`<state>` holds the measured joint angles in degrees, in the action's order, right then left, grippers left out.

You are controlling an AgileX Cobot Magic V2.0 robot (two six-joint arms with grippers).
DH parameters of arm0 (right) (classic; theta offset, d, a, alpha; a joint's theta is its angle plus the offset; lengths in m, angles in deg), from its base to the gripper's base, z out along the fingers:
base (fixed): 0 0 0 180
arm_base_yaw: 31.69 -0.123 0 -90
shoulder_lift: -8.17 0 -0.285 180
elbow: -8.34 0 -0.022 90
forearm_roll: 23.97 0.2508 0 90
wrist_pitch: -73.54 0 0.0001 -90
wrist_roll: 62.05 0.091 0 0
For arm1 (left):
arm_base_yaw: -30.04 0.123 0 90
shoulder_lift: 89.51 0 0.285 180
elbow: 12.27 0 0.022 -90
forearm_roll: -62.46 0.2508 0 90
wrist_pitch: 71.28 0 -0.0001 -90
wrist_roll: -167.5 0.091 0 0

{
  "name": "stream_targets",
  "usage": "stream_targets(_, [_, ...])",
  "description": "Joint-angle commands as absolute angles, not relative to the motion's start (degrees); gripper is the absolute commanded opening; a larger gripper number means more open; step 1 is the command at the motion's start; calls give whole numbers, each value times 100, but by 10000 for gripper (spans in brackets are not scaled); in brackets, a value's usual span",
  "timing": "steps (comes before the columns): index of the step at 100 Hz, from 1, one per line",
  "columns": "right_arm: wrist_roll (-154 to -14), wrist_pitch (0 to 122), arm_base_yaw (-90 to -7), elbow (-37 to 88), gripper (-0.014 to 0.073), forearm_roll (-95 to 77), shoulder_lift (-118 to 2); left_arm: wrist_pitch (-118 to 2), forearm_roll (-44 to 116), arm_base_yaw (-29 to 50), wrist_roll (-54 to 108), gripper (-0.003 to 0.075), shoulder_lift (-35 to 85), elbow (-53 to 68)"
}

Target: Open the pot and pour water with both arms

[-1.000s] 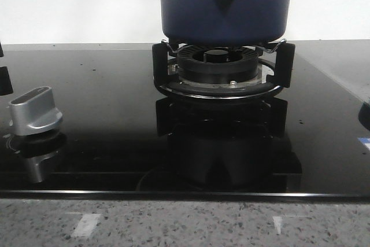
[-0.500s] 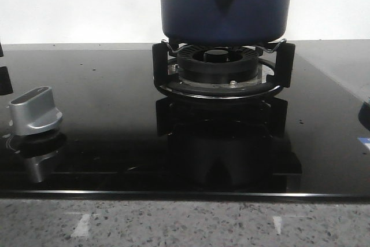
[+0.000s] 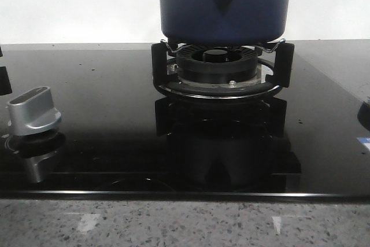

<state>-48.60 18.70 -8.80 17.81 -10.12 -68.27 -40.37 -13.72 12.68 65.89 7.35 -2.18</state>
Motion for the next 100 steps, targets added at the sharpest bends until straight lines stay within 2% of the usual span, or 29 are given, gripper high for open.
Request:
stream_targets(1, [-4836,1510,-773,1607,455,-1261,-6981,-4175,-1789,1278,6532,318,958,-409])
stream_targets(20, [-4836,1345,-773,1607,455,-1781,-7095,-4189,-1812,1278,6532,317,947,-409])
stream_targets(55, [-4836,1437,-400,1670,453,-1616,-7315,-4165,-2085,1278,6532,317,947,-409])
stream_targets(79, [-4836,1438,-38,1670,336,-931,-7600,-4096,-2085,1278,6532,317,947,-409])
stream_targets(100, [-4991,1438,-38,1670,328,-471,-7806,-4096,-2094,1278,6542,317,947,-409])
